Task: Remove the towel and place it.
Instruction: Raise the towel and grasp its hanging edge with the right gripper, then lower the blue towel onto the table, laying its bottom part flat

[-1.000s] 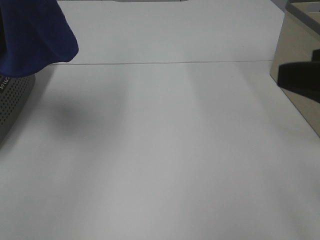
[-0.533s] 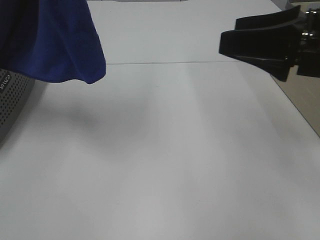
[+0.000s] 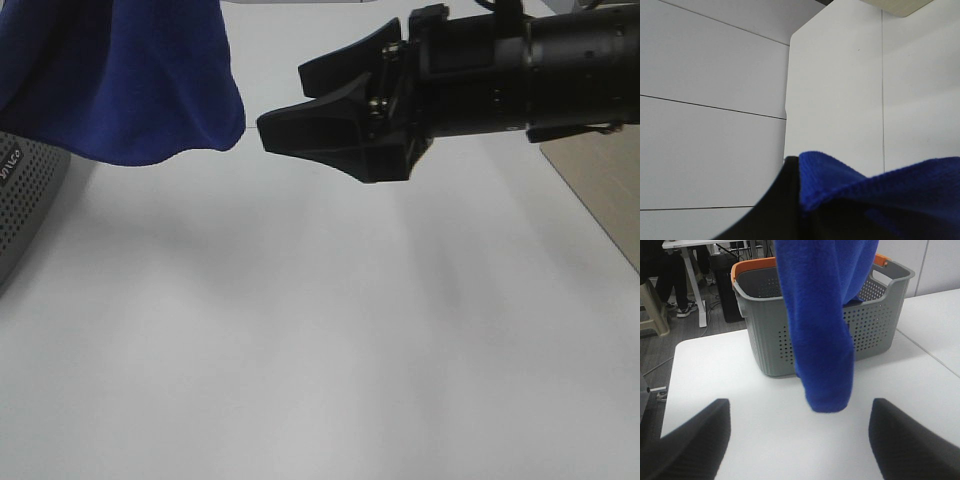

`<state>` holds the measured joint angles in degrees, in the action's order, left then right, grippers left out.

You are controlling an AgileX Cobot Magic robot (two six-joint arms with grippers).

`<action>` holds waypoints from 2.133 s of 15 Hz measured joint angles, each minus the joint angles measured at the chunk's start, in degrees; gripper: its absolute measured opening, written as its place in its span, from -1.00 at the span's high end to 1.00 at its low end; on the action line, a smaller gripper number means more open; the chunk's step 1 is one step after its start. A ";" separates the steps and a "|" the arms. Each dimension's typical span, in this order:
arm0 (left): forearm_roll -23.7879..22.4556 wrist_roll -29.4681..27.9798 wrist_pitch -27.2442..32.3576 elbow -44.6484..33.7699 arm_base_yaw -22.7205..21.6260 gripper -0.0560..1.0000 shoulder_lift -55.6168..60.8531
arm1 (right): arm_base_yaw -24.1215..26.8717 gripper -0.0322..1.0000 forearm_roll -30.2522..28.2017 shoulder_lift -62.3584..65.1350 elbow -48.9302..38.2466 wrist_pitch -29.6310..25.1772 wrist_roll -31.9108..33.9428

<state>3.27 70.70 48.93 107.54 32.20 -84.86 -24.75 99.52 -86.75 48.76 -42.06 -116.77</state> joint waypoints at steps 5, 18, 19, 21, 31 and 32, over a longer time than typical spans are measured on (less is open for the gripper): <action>1.43 0.00 0.00 0.00 0.00 0.89 0.00 | -1.38 -0.44 0.11 -8.94 7.79 -2.41 -0.57; 1.38 0.00 0.11 0.00 0.00 0.89 0.00 | -7.16 0.70 -2.46 -11.00 11.29 -1.38 5.67; 1.38 0.00 0.46 0.00 0.00 0.89 0.00 | -7.16 0.87 -4.35 -9.63 11.29 -0.40 8.02; 1.38 0.00 0.97 0.00 0.00 0.89 0.00 | -7.16 0.94 -9.80 -6.76 11.29 2.41 15.81; 1.26 -26.99 -15.76 0.00 0.00 0.89 -8.88 | -7.16 0.94 -90.76 0.86 30.88 -9.34 95.74; 1.20 -28.88 -17.07 0.00 0.00 0.89 -9.51 | -7.16 0.94 -98.26 0.92 34.78 -12.95 100.44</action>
<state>4.47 41.83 31.86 107.54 32.20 -94.37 -31.91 1.26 -85.83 83.54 -55.00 -16.33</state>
